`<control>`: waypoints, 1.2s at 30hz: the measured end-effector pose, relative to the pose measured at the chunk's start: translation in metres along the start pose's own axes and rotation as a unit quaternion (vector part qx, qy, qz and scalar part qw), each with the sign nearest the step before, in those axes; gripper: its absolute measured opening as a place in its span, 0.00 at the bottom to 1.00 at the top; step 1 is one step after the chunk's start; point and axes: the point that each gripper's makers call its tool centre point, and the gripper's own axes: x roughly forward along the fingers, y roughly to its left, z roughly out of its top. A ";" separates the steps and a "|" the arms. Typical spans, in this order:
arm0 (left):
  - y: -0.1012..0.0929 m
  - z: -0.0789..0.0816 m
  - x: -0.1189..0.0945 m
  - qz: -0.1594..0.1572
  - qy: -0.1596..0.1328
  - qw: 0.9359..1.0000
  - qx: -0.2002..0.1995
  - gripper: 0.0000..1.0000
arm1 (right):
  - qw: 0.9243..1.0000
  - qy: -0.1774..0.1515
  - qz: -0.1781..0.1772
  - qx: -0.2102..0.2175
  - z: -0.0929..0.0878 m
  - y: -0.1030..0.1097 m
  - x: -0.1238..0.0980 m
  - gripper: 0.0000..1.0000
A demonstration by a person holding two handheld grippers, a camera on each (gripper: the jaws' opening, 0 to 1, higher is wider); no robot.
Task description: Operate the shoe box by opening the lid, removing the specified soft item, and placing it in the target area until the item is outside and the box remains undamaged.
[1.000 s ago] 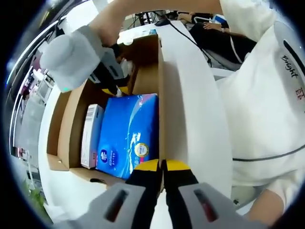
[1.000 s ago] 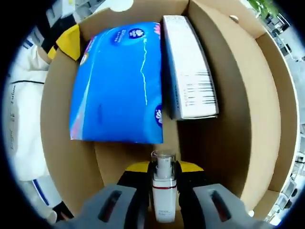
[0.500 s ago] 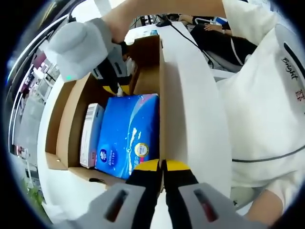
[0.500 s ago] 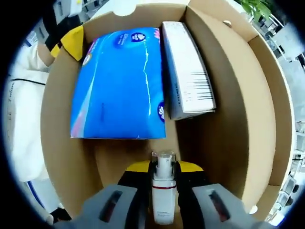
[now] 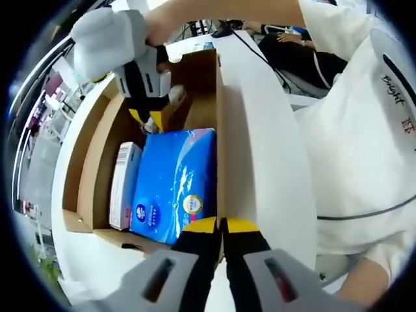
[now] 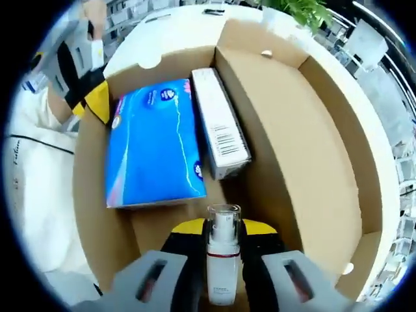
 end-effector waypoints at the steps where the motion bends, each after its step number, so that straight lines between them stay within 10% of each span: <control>1: 0.000 0.000 0.000 -0.001 0.000 1.000 -0.002 0.02 | 1.000 -0.021 0.005 0.014 0.002 0.004 -0.002 0.18; 12: 0.001 0.000 0.000 -0.008 0.000 1.000 -0.010 0.02 | 0.996 -0.079 -0.022 0.031 0.004 -0.001 -0.019 0.18; 36: 0.001 -0.001 0.001 -0.003 0.001 1.000 -0.007 0.02 | 0.958 -0.253 -0.050 0.128 0.023 -0.010 -0.057 0.18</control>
